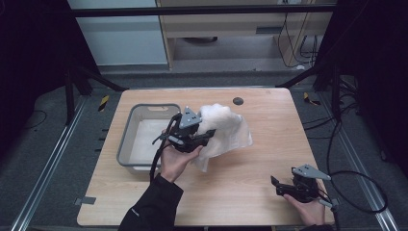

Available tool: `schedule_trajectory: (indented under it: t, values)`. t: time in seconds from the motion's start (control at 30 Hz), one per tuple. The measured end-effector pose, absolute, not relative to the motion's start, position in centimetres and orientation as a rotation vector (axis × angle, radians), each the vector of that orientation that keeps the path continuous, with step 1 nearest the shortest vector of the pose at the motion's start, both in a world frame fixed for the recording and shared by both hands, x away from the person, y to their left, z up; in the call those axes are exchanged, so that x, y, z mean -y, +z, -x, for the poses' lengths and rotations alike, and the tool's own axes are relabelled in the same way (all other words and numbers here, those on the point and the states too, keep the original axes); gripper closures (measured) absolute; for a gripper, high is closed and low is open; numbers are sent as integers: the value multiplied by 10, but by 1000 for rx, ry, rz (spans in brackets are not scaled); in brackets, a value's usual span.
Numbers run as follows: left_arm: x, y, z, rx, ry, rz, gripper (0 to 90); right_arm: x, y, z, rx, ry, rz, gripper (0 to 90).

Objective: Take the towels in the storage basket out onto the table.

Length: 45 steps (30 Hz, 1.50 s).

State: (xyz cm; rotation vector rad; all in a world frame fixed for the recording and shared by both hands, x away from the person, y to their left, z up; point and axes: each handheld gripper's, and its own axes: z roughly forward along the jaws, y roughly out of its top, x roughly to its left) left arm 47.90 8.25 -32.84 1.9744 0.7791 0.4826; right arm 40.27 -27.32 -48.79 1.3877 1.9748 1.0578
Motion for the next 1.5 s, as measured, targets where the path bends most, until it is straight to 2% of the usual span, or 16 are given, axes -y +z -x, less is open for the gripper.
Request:
schedule_trajectory:
  t: [1.1, 1.5]
  values:
    - [-48, -388, -488, -758, 406, -2088, 641, 273, -488, -403, -1975, 1064, -1395, 138]
    - [-41, -403, -486, -742, 414, -2131, 604, 273, -489, -403, -1981, 1058, -1385, 138]
